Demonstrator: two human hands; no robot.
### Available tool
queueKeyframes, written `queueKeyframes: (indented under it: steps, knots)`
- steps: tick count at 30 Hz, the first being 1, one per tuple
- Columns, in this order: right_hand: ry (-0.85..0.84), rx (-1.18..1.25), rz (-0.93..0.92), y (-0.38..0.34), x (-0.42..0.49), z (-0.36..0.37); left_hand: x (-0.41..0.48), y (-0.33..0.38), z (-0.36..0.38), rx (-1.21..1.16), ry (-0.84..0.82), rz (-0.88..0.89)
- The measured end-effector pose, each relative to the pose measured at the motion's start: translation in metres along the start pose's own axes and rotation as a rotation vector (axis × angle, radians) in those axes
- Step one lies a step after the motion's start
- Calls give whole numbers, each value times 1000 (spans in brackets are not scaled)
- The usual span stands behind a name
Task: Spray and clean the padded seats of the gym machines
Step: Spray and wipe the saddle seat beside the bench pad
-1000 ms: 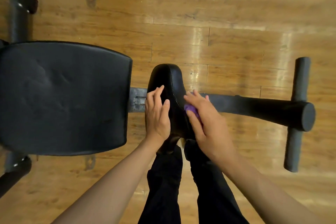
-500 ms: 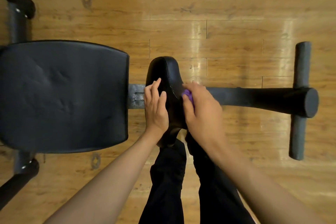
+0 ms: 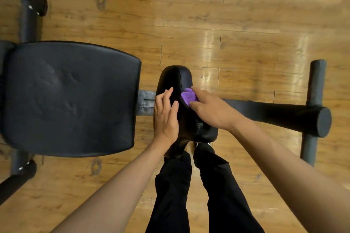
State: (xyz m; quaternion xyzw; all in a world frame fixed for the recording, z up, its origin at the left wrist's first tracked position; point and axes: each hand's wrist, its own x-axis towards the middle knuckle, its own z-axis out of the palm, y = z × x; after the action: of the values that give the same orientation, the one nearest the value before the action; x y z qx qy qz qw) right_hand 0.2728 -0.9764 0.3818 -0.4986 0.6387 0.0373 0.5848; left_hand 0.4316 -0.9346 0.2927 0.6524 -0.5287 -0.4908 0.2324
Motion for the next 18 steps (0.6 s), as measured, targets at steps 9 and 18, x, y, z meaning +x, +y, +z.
queueKeyframes:
  steps: [9,18]
  knots:
    - [61,-26,-158,12,64,1,3,4,1,-17,-1,-22]
    - [225,-1,-160,-16,179,-25,32,13,-9,-73,100,-148]
